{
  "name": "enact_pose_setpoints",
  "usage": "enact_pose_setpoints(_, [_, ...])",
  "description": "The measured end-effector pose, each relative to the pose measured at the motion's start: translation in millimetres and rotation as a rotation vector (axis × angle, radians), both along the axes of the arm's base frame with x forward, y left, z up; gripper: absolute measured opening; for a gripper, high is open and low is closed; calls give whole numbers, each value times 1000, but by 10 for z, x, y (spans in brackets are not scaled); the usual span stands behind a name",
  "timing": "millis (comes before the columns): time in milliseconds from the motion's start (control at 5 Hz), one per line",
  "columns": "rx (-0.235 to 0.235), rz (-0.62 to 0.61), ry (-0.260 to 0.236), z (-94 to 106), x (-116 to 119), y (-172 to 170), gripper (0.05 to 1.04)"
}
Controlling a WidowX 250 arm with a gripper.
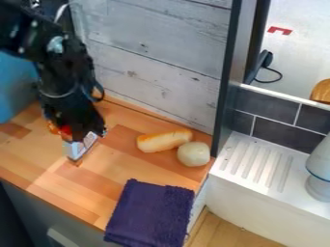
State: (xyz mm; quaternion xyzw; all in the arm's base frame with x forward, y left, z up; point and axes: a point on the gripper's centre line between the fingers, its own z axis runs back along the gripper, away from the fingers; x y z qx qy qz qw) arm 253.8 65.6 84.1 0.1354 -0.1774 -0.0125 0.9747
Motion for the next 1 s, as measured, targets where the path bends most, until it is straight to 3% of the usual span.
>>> enact_pose_setpoints(200, [-109, -49, 8, -133, -107, -193, 393])
enact_pose_setpoints(400, [-202, -104, 40, -397, -112, -311, 393])
enact_pose_setpoints(600, [-231, -135, 47, -576, -49, -345, 392])
enact_pose_setpoints(1000, [-186, -125, 33, -623, 72, -311, 392])
